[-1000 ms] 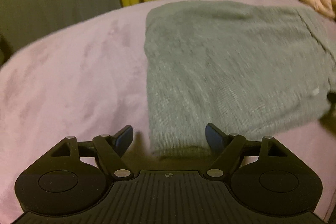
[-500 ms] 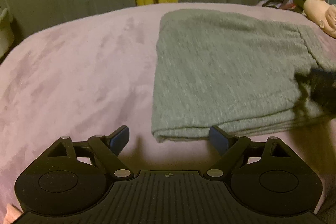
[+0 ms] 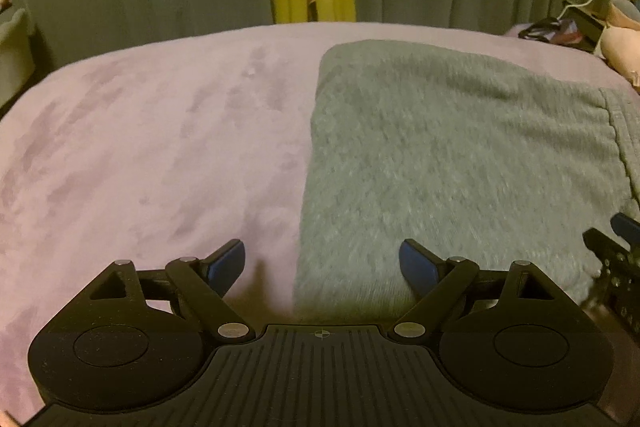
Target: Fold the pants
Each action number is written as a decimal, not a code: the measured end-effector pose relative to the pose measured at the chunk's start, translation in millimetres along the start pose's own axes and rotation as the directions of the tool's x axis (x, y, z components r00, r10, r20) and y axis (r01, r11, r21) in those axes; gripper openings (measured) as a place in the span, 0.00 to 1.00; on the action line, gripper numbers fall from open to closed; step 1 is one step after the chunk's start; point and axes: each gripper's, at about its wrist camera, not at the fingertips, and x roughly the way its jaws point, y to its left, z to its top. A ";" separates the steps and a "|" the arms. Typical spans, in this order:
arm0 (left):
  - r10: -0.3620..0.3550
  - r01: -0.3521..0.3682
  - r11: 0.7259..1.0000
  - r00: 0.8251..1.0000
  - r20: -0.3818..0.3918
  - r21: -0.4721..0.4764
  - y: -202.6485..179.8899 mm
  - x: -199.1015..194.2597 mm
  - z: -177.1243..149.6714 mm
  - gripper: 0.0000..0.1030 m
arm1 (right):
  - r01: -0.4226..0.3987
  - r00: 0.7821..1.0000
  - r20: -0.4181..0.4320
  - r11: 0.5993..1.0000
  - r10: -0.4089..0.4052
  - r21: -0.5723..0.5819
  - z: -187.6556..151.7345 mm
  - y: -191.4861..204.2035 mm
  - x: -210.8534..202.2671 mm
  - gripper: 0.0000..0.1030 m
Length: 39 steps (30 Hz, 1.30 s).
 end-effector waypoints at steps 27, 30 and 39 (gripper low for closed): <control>-0.003 -0.012 0.988 0.995 -0.098 -0.154 27.4 -21.1 -65.5 0.88 | -0.096 0.966 -0.096 0.677 0.241 0.730 -33.0 -88.8 -29.9 0.41; -0.007 -0.013 0.982 0.995 -0.103 -0.187 33.8 -22.1 -66.9 0.89 | -0.161 0.948 -0.062 0.637 0.314 0.754 -36.7 -85.3 -14.9 0.37; 0.026 -0.047 0.982 0.993 -0.115 -0.183 33.5 -15.1 -65.0 0.92 | -0.044 0.989 -0.073 0.738 0.126 0.673 -35.0 -84.6 -13.6 0.34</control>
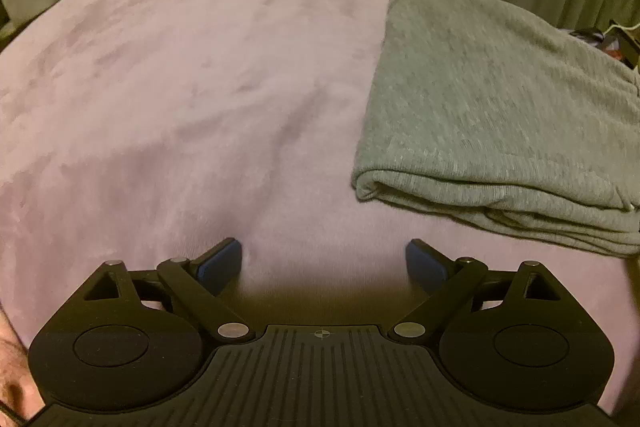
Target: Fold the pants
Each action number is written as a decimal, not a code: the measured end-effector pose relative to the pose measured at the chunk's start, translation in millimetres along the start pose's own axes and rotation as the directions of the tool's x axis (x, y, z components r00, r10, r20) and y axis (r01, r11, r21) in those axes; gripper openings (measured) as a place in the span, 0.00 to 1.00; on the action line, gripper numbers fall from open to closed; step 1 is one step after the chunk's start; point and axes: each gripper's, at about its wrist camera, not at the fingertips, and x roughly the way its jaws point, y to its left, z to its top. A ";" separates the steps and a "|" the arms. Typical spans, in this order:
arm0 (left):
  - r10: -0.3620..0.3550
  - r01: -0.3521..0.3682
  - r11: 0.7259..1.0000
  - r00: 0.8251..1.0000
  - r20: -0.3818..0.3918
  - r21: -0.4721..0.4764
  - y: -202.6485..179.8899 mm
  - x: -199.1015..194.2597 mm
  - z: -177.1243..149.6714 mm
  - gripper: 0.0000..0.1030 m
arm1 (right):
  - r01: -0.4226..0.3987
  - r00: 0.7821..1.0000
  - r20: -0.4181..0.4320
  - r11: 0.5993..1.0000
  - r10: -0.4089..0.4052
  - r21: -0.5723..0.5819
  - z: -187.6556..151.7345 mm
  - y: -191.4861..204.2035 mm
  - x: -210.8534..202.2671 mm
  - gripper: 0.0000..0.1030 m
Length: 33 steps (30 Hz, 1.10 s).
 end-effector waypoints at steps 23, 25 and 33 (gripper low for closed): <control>-0.028 -0.002 0.987 0.982 0.186 0.161 20.0 -148.4 -53.1 0.93 | 0.203 0.979 0.089 0.901 -0.183 -0.384 -62.2 77.6 -122.4 0.96; -0.051 0.014 0.985 0.976 0.211 0.173 22.4 -163.0 -54.6 0.94 | 0.181 0.983 0.100 0.901 -0.153 -0.394 -59.1 76.9 -134.8 0.96; -0.129 0.097 0.981 0.974 0.187 0.168 13.5 -152.3 -52.7 0.96 | 0.151 0.987 0.133 0.825 -0.093 -0.545 -65.9 88.9 -155.4 0.96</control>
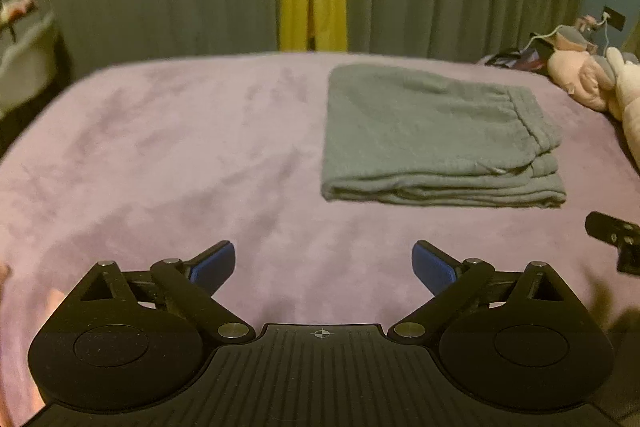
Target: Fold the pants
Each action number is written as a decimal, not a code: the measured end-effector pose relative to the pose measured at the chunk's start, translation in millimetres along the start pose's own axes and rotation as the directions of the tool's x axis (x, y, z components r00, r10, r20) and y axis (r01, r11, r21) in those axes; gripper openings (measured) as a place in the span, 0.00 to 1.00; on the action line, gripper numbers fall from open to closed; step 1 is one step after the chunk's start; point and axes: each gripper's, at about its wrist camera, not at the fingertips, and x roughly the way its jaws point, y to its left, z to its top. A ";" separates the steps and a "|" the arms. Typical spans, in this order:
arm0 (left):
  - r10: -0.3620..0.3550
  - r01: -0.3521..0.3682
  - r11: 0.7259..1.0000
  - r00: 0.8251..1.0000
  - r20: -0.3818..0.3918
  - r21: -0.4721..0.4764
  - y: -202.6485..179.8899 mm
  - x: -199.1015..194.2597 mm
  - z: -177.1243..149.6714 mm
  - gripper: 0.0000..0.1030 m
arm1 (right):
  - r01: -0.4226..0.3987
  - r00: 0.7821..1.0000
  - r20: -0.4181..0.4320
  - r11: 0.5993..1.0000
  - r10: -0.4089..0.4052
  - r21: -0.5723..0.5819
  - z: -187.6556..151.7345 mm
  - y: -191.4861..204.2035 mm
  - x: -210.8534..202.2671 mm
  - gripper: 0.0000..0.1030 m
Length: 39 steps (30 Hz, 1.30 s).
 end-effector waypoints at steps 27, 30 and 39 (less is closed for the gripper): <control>-0.027 0.042 0.990 0.994 -0.109 0.137 -46.1 122.9 9.0 0.97 | -0.006 1.000 -0.028 0.998 0.008 0.070 -8.1 7.3 103.2 0.96; -0.035 0.047 0.989 0.996 -0.087 0.140 -47.0 123.7 10.1 0.97 | -0.010 1.000 -0.013 0.996 0.012 0.094 -6.8 3.5 103.8 0.96; -0.037 0.041 0.993 0.998 -0.045 0.111 -42.1 125.2 14.0 0.97 | -0.001 1.000 0.024 0.997 0.000 0.074 -5.9 9.5 102.3 0.96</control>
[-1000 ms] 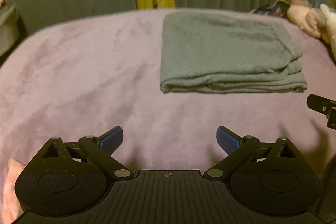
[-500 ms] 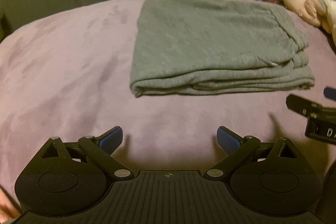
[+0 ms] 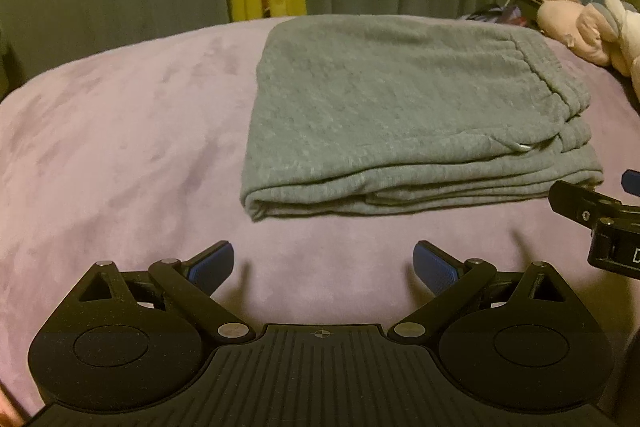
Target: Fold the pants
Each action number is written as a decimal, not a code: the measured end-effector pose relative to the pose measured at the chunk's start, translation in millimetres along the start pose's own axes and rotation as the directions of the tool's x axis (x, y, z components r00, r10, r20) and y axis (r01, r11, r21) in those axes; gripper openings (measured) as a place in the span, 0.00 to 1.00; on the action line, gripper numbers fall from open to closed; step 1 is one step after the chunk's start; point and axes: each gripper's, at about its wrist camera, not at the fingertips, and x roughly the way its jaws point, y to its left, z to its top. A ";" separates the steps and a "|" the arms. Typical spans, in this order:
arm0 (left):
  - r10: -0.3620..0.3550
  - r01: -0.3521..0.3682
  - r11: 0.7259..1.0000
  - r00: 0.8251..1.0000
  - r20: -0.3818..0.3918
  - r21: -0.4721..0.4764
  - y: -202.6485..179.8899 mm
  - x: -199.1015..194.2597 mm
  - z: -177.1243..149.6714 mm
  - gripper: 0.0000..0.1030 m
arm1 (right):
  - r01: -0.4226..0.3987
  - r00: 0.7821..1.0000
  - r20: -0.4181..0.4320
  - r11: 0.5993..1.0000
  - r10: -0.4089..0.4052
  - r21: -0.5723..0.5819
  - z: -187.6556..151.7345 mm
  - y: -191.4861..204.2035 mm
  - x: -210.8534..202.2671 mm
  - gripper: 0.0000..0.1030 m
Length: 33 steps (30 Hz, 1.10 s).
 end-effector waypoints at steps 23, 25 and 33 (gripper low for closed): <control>-0.016 0.016 1.000 1.000 0.009 -0.024 4.2 -0.5 0.1 0.97 | 0.011 1.000 0.019 1.000 -0.011 0.014 0.5 -0.8 -1.9 0.96; -0.014 0.015 1.000 1.000 0.008 -0.022 4.1 -0.6 0.2 0.97 | 0.011 1.000 0.019 1.000 -0.012 0.013 0.2 -0.4 -2.0 0.96; -0.022 0.022 0.999 1.000 0.012 -0.027 5.2 -0.8 0.0 0.97 | 0.011 1.000 0.021 1.000 -0.012 0.010 -0.3 0.2 -2.0 0.96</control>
